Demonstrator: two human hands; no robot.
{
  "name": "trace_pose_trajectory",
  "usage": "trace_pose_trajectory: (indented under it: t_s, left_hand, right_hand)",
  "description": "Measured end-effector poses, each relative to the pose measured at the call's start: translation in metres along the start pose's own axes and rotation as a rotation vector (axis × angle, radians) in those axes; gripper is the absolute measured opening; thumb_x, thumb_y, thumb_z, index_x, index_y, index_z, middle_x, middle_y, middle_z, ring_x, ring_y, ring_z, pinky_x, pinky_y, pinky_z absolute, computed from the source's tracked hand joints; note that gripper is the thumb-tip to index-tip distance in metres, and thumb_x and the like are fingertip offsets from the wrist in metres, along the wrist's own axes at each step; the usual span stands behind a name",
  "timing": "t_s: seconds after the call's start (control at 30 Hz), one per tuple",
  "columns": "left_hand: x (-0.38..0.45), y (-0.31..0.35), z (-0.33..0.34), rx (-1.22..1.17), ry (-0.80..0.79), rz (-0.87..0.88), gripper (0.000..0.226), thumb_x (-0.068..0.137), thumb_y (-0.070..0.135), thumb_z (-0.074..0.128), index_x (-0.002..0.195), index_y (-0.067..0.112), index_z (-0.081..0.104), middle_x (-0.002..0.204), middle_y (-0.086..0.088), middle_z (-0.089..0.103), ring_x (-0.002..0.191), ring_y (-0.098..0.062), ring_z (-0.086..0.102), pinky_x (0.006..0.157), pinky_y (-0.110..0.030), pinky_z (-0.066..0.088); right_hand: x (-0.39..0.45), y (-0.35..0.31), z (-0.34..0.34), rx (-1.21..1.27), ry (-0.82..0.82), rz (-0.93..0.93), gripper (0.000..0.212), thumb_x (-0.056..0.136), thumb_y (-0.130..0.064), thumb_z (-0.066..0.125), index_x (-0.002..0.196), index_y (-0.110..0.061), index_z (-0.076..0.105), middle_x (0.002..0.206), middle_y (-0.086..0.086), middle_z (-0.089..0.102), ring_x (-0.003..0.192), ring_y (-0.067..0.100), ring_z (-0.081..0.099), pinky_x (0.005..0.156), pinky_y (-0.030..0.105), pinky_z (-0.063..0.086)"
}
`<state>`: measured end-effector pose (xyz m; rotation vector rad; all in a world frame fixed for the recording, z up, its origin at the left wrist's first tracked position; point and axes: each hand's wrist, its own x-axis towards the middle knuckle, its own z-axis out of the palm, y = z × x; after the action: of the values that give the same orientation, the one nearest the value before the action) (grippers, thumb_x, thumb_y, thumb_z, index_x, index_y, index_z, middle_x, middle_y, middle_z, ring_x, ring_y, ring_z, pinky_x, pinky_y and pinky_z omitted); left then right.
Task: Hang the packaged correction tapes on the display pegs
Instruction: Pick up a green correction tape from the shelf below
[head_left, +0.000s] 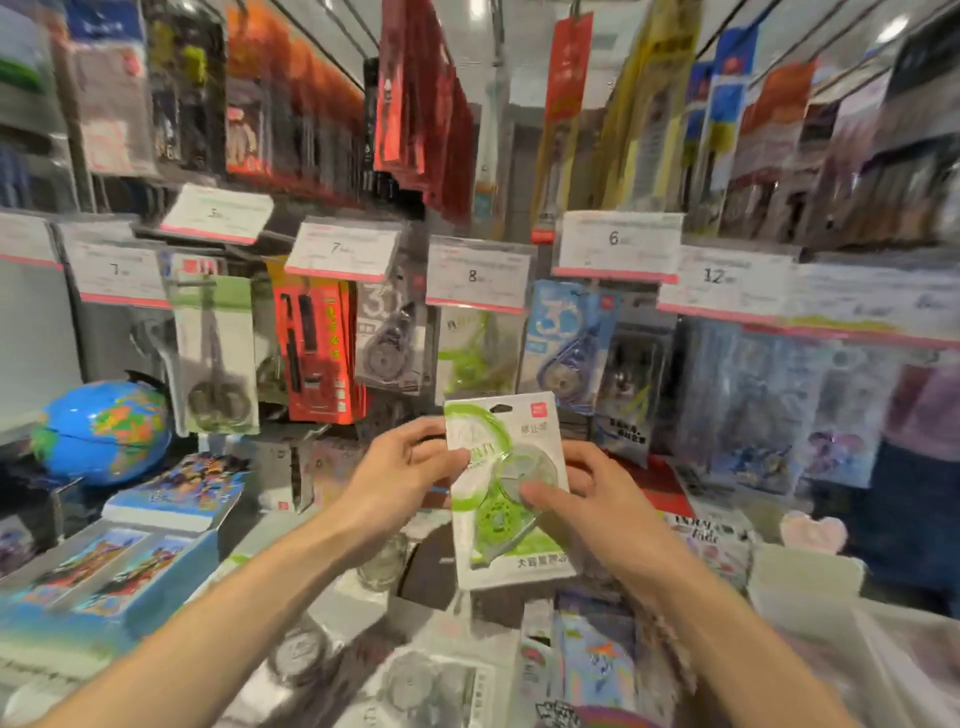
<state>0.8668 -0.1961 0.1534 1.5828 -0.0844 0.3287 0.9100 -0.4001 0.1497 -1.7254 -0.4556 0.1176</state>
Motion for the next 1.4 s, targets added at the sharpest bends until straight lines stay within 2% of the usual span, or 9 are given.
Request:
trace_pose_trajectory:
  t_s: [0.17,0.23,0.37,0.67,0.8,0.93,1.07,1.2,1.4]
  left_hand:
    - [0.008,0.015,0.03,0.043,0.021,0.052,0.034,0.092,0.003,0.066,0.125,0.01,0.06,0.08,-0.012,0.065,0.072,-0.017,0.063,0.061,-0.031,0.057]
    - [0.016,0.021,0.031,0.093,0.08,0.115,0.044,0.091,0.008,0.069,0.132,0.015,0.054,0.085,-0.011,0.069,0.081,-0.018,0.069,0.077,-0.044,0.061]
    - [0.026,0.045,0.017,0.171,0.21,0.265,0.042,0.096,0.013,0.063,0.13,0.03,0.046,0.103,-0.001,0.069,0.096,-0.015,0.072,0.094,-0.046,0.056]
    - [0.008,0.082,-0.003,0.413,0.259,0.532,0.052,0.098,0.02,0.06,0.14,0.039,0.036,0.111,0.025,0.056,0.094,0.013,0.059,0.088,-0.029,0.054]
    - [0.011,0.094,-0.007,0.419,0.216,0.557,0.057,0.098,0.019,0.058,0.141,0.045,0.033,0.122,0.017,0.059,0.107,-0.003,0.063,0.094,-0.039,0.054]
    - [0.012,0.096,-0.01,0.46,0.177,0.544,0.062,0.099,0.015,0.055,0.146,0.046,0.028,0.133,0.012,0.054,0.112,0.003,0.059,0.088,-0.022,0.047]
    - [0.013,0.089,-0.012,0.5,0.173,0.525,0.065,0.099,0.016,0.055,0.15,0.042,0.024,0.141,0.009,0.049,0.127,-0.005,0.052,0.098,-0.025,0.04]
    - [0.016,0.084,-0.013,0.533,0.163,0.52,0.063,0.1,0.014,0.054,0.151,0.037,0.023,0.151,0.004,0.045,0.129,-0.003,0.048,0.086,-0.008,0.035]
    - [0.018,0.077,-0.016,0.553,0.16,0.535,0.06,0.099,0.015,0.054,0.149,0.034,0.026,0.149,0.008,0.042,0.135,-0.005,0.043,0.105,-0.027,0.042]
  right_hand:
    - [-0.012,-0.009,-0.033,0.053,0.033,-0.034,0.038,0.087,-0.013,0.076,0.119,-0.021,0.058,0.107,-0.002,0.078,0.093,0.016,0.077,0.082,0.036,0.06]
    - [-0.012,-0.012,-0.041,0.043,0.069,-0.053,0.038,0.087,-0.015,0.075,0.119,-0.023,0.057,0.107,-0.004,0.078,0.092,0.014,0.077,0.077,0.032,0.059]
    - [-0.007,-0.022,-0.045,0.012,0.115,-0.087,0.039,0.089,-0.019,0.074,0.122,-0.028,0.055,0.109,-0.008,0.077,0.092,0.012,0.076,0.081,0.035,0.059]
    - [0.009,-0.058,-0.03,-0.072,0.126,-0.224,0.035,0.093,-0.023,0.07,0.122,-0.032,0.052,0.108,-0.016,0.076,0.094,0.007,0.075,0.09,0.04,0.058]
    - [0.019,-0.067,-0.017,-0.083,0.118,-0.248,0.047,0.094,-0.023,0.069,0.135,-0.027,0.047,0.118,-0.011,0.072,0.098,0.005,0.073,0.092,0.037,0.057]
    - [0.032,-0.072,-0.004,-0.078,0.133,-0.276,0.054,0.094,-0.027,0.07,0.14,-0.028,0.043,0.114,-0.011,0.074,0.102,0.008,0.072,0.098,0.043,0.055]
    - [0.046,-0.078,0.007,-0.116,0.158,-0.271,0.048,0.092,-0.033,0.071,0.132,-0.029,0.046,0.118,-0.003,0.07,0.103,0.014,0.07,0.097,0.044,0.055]
    - [0.06,-0.077,0.012,-0.117,0.162,-0.305,0.049,0.092,-0.03,0.072,0.134,-0.029,0.047,0.115,-0.008,0.072,0.103,0.011,0.071,0.096,0.041,0.056]
    - [0.073,-0.073,0.019,-0.095,0.161,-0.29,0.055,0.093,-0.023,0.07,0.14,-0.031,0.043,0.115,-0.006,0.073,0.102,0.015,0.071,0.096,0.044,0.056]
